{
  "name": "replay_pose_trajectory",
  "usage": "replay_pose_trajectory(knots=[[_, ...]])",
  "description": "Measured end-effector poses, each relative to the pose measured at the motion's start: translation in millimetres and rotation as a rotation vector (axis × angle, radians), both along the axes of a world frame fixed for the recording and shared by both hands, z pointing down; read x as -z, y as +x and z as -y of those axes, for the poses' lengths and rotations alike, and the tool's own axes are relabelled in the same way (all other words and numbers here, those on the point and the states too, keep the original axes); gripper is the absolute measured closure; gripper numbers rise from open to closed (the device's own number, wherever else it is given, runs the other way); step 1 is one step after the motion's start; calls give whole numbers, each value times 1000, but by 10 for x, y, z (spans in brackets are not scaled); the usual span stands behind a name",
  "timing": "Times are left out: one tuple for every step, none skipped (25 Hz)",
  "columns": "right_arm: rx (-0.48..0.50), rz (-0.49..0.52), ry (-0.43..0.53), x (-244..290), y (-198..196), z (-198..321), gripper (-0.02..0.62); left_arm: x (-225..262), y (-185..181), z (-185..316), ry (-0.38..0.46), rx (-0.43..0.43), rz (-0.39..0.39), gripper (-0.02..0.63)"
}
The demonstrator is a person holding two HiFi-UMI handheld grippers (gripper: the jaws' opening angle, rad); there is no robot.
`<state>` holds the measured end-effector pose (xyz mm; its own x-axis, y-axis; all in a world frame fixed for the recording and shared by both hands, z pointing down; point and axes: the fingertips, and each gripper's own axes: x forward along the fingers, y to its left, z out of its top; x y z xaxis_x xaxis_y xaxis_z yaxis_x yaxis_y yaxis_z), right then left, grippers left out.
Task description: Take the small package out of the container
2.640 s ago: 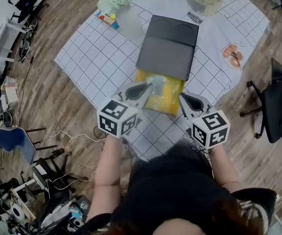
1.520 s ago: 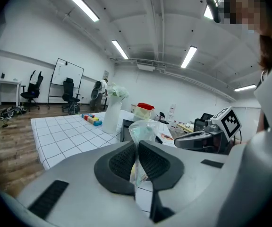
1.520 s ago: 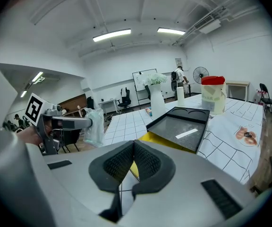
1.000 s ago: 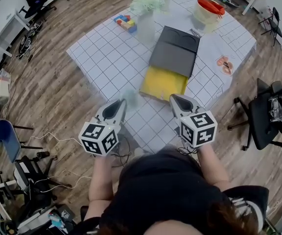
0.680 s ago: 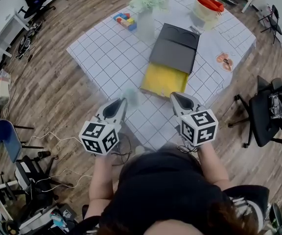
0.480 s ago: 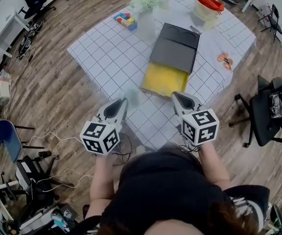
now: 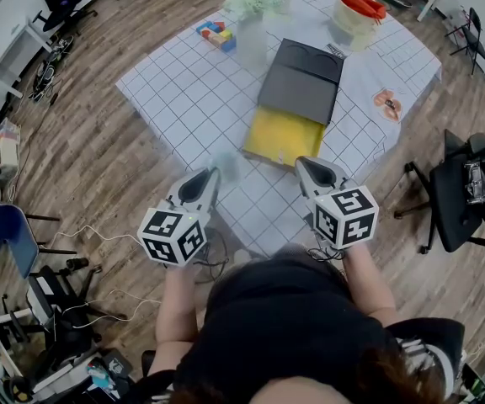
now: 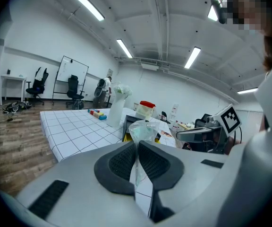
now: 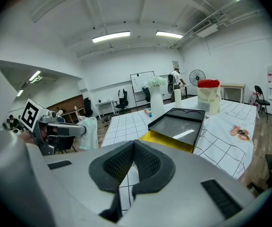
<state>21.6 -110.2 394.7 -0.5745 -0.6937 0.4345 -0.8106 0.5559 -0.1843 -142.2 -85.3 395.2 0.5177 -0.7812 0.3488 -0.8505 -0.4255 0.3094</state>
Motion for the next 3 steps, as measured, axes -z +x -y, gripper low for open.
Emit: replay_pose_trajectory(knots=[[1, 0, 0, -4, 7, -3, 581, -5, 9, -1, 0, 0, 0, 560], [2, 0, -1, -8, 14, -7, 581, -12, 19, -3, 0, 0, 0, 560], [3, 0, -1, -14, 22, -11, 581, -18, 28, -5, -1, 0, 0, 560]])
